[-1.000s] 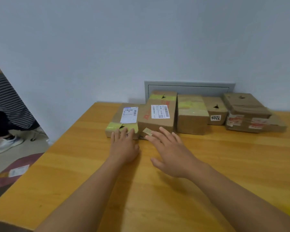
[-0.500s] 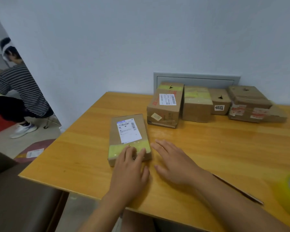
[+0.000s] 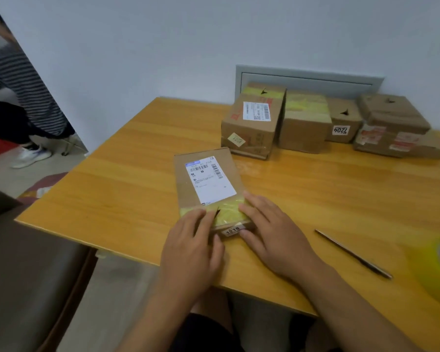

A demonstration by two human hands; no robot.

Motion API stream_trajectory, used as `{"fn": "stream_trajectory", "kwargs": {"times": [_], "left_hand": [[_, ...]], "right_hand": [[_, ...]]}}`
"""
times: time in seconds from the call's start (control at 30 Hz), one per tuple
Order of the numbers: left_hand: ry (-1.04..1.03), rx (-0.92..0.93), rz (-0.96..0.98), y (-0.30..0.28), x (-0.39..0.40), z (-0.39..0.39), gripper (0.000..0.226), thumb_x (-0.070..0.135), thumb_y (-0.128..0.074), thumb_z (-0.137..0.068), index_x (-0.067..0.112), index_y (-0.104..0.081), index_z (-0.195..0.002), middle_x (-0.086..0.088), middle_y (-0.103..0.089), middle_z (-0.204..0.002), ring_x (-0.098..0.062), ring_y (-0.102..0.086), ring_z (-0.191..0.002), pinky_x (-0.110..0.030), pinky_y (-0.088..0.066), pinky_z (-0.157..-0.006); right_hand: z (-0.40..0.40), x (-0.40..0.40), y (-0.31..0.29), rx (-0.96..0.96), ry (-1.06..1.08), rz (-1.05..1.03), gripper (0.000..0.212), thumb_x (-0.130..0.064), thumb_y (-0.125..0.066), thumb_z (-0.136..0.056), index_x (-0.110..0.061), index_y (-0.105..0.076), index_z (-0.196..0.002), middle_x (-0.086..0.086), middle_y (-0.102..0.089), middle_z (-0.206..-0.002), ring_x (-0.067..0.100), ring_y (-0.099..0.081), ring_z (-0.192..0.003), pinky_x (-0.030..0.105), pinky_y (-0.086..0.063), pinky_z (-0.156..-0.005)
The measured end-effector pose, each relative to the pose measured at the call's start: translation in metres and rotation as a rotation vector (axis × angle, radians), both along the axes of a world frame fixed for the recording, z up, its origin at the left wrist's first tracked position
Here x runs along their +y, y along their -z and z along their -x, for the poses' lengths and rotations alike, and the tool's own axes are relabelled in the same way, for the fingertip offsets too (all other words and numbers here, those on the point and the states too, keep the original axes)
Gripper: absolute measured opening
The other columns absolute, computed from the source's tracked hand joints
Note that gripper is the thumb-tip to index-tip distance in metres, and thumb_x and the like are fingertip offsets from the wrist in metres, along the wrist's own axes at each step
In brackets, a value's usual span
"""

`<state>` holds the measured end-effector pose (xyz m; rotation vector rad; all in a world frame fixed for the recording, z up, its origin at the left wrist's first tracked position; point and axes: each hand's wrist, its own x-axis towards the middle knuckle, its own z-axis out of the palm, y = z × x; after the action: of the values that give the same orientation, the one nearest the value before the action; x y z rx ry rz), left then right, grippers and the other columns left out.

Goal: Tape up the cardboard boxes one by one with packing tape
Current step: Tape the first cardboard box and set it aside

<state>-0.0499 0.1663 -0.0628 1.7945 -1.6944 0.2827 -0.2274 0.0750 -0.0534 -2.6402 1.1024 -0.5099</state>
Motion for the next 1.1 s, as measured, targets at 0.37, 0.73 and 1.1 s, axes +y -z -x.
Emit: {"fn": "stream_trajectory", "kwargs": {"times": [0.37, 0.73, 1.1], "left_hand": [[-0.052, 0.009, 0.04, 0.011, -0.004, 0.007, 0.045, 0.028, -0.056, -0.083, 0.012, -0.068, -0.124, -0.012, -0.06, -0.119, -0.03, -0.057, -0.106, -0.039, -0.045, -0.091], [-0.042, 0.066, 0.03, 0.009, -0.006, 0.007, 0.044, 0.028, -0.055, -0.082, 0.012, -0.069, -0.121, -0.007, -0.06, -0.121, -0.026, -0.052, -0.11, -0.039, -0.041, -0.093], [-0.074, 0.019, 0.008, 0.009, -0.004, 0.012, 0.048, 0.026, -0.053, -0.083, 0.005, -0.064, -0.125, -0.009, -0.06, -0.122, -0.026, -0.054, -0.112, -0.034, -0.039, -0.096]], "right_hand": [[0.0, -0.001, 0.008, -0.069, -0.016, -0.005, 0.059, -0.053, -0.032, -0.095, -0.024, -0.04, -0.146, -0.009, -0.031, -0.157, 0.011, -0.031, -0.143, 0.04, -0.043, -0.107], [0.0, -0.002, 0.011, -0.113, -0.024, 0.0, 0.058, -0.05, -0.035, -0.095, -0.021, -0.042, -0.145, -0.008, -0.033, -0.156, 0.012, -0.034, -0.141, 0.04, -0.045, -0.105], [0.0, -0.001, 0.009, -0.118, -0.019, -0.011, 0.059, -0.052, -0.033, -0.094, -0.024, -0.041, -0.145, -0.011, -0.031, -0.157, 0.009, -0.033, -0.142, 0.037, -0.044, -0.106]]}}
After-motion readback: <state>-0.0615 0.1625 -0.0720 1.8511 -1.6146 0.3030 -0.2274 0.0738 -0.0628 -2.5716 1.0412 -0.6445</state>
